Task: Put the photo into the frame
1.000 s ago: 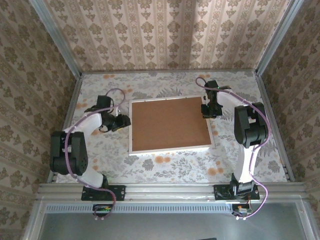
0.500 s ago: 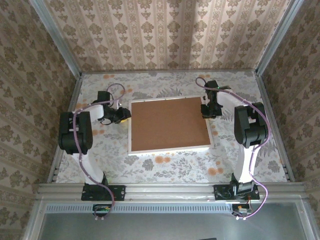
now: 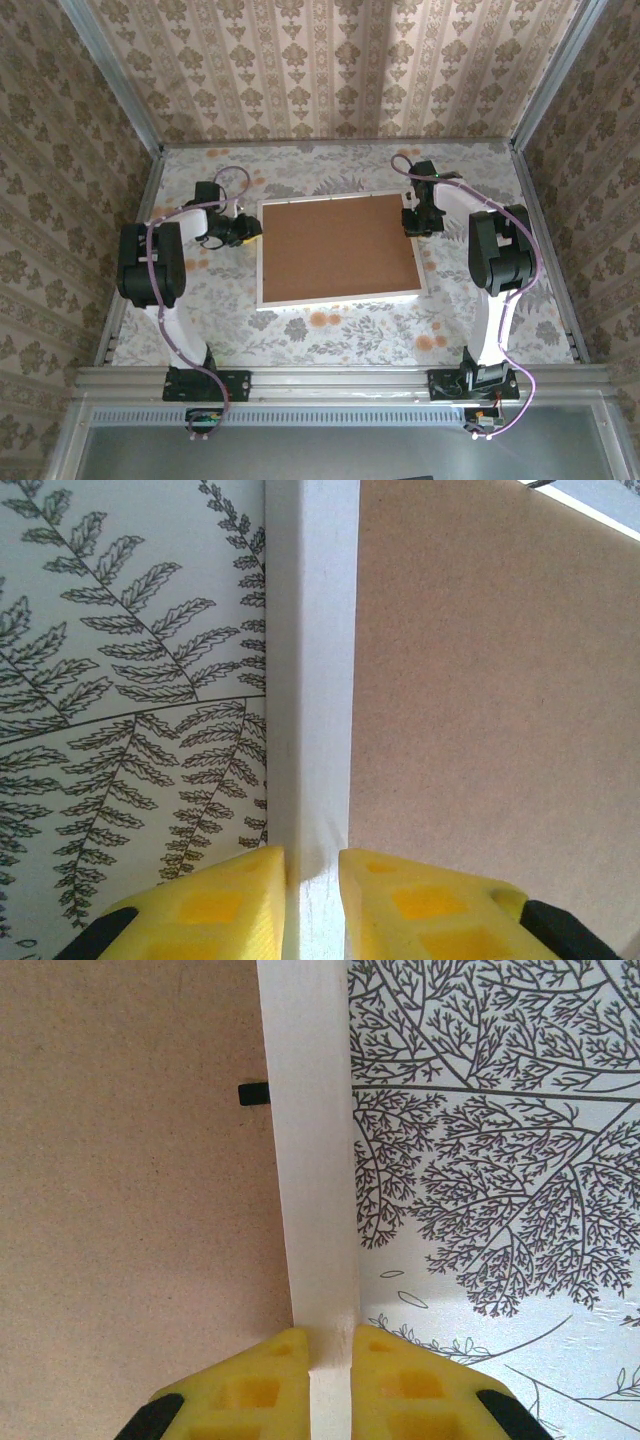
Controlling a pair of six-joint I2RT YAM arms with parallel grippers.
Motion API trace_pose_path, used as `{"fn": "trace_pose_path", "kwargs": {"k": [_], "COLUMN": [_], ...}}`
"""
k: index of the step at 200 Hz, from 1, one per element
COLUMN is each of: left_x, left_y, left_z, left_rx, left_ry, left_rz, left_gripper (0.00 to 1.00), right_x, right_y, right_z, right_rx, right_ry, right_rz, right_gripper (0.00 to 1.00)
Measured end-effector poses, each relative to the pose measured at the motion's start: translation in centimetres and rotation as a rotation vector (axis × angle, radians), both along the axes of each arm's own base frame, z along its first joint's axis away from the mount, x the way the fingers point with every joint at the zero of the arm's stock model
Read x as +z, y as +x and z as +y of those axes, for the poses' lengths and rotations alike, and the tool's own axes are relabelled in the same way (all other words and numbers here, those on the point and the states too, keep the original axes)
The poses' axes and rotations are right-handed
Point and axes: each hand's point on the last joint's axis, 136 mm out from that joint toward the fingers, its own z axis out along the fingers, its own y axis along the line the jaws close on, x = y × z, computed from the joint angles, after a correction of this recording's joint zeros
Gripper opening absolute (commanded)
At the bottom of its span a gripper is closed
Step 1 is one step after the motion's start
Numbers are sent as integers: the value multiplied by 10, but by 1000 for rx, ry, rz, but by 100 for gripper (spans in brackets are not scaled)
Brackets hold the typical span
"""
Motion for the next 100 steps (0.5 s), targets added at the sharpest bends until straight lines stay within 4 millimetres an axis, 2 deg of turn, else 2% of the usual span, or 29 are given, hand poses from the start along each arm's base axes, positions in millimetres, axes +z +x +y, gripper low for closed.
{"fn": "trace_pose_path", "kwargs": {"k": [33,100], "left_x": [-6,-7], "left_y": [-2,-1], "left_z": [0,-3], "left_rx": [-6,-21], "left_ry": [2,-16], "left_rz": [14,17], "left_gripper": [34,37], "right_x": [0,0], "right_y": [0,0], "right_z": [0,0], "right_rx": [0,0], "right_ry": [0,0], "right_rz": [0,0], "right_gripper": [15,15]}}
